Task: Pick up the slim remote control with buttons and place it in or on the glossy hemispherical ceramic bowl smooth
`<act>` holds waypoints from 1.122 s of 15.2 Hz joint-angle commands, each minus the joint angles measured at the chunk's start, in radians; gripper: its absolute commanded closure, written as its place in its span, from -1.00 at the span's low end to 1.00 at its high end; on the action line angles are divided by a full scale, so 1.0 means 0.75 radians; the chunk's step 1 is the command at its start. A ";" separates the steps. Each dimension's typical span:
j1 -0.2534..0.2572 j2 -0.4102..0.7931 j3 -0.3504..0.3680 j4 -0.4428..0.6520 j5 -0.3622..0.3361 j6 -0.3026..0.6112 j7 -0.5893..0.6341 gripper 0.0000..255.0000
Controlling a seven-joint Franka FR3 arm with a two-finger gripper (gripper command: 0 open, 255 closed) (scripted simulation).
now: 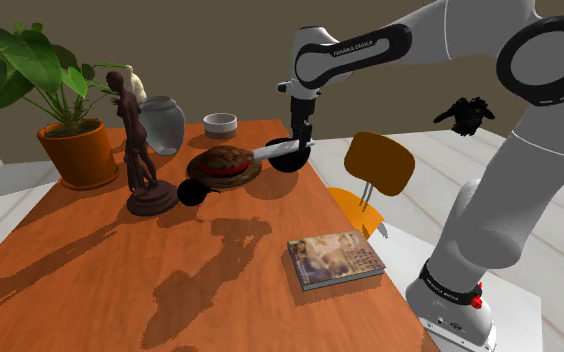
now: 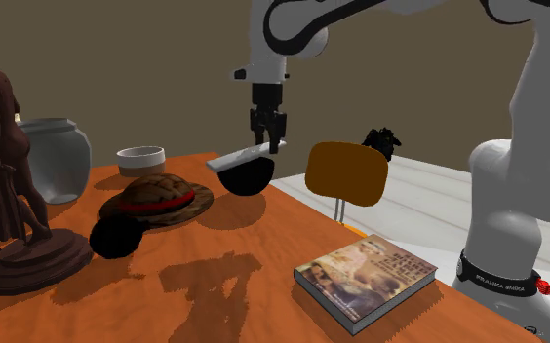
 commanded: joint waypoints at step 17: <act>-0.165 0.426 -0.145 0.417 0.111 -0.008 -0.344 1.00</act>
